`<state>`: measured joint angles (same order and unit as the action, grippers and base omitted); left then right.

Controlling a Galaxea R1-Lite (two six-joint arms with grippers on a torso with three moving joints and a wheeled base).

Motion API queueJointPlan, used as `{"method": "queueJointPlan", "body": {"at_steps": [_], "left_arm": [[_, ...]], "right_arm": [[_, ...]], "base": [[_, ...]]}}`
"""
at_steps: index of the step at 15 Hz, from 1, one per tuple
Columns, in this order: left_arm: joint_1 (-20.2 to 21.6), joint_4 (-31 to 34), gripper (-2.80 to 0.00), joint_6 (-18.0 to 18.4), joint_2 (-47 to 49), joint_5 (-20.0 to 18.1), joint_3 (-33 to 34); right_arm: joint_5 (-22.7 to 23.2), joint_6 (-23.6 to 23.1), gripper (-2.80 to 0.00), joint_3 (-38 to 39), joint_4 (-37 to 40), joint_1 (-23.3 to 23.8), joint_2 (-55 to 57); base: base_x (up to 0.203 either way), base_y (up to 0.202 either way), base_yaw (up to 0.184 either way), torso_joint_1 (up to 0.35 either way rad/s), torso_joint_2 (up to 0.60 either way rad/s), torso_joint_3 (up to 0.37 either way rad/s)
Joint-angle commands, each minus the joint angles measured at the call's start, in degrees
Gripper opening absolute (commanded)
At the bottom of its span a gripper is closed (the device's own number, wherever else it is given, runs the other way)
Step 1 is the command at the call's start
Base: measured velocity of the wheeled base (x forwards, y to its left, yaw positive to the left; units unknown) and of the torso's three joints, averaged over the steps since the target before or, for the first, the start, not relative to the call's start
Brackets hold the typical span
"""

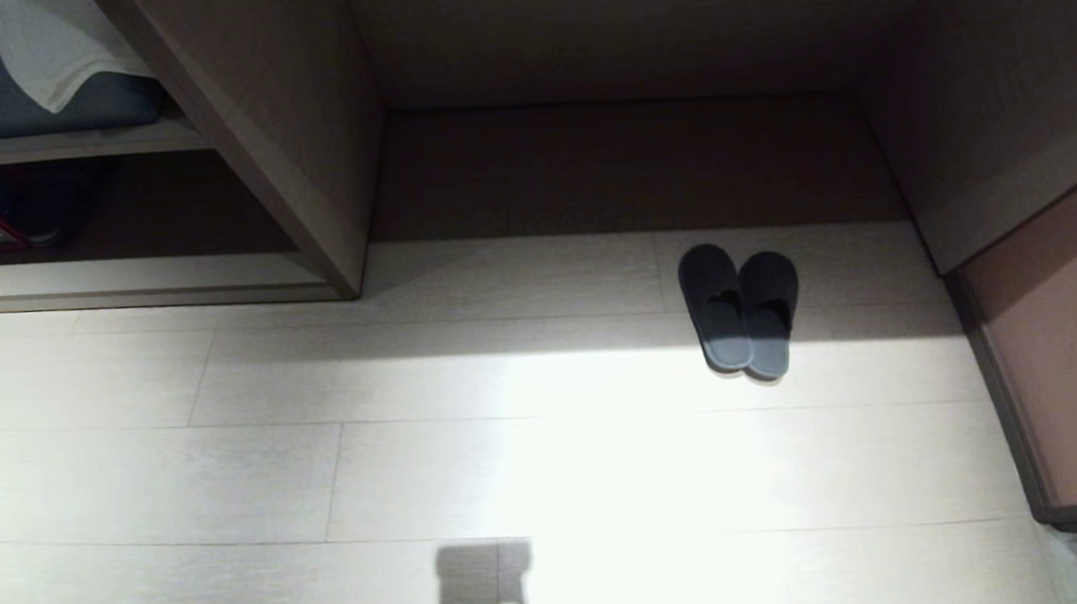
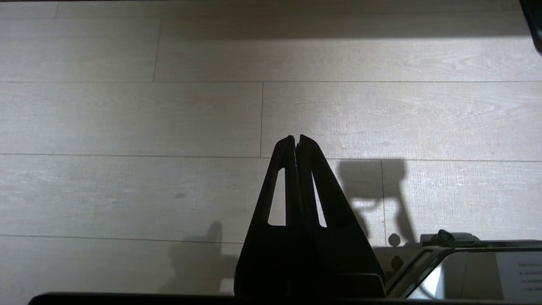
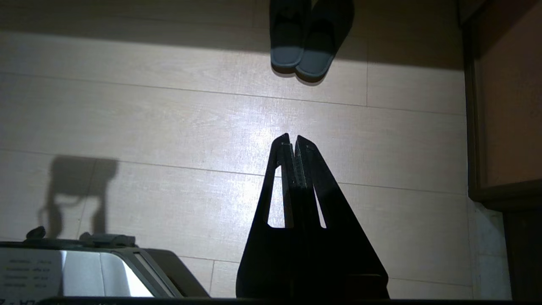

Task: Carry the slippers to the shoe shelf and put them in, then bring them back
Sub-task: Pick up the slippers on the floor

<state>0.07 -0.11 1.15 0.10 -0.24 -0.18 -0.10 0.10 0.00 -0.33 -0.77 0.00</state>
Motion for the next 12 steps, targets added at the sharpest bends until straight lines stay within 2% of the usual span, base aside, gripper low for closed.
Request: {"method": "queueJointPlan", "body": {"at_steps": [1,12], "left_arm": [[0.01,0.02,-2.80,0.08,0.08,-0.02,0.01],[0.01,0.02,-2.80,0.11,0.08,-0.11,0.01]], "right_arm": [[-0.08,-0.01,-2.80,0.00,-0.02,-0.02,0.00],[0.01,-0.01,-2.80,0.00,-0.02,-0.02,0.00]], "base": [[0.000,0.000,0.000,-0.006,0.00,-0.192],[0.000,0.000,0.000,0.003,0.00,-0.200]]}}
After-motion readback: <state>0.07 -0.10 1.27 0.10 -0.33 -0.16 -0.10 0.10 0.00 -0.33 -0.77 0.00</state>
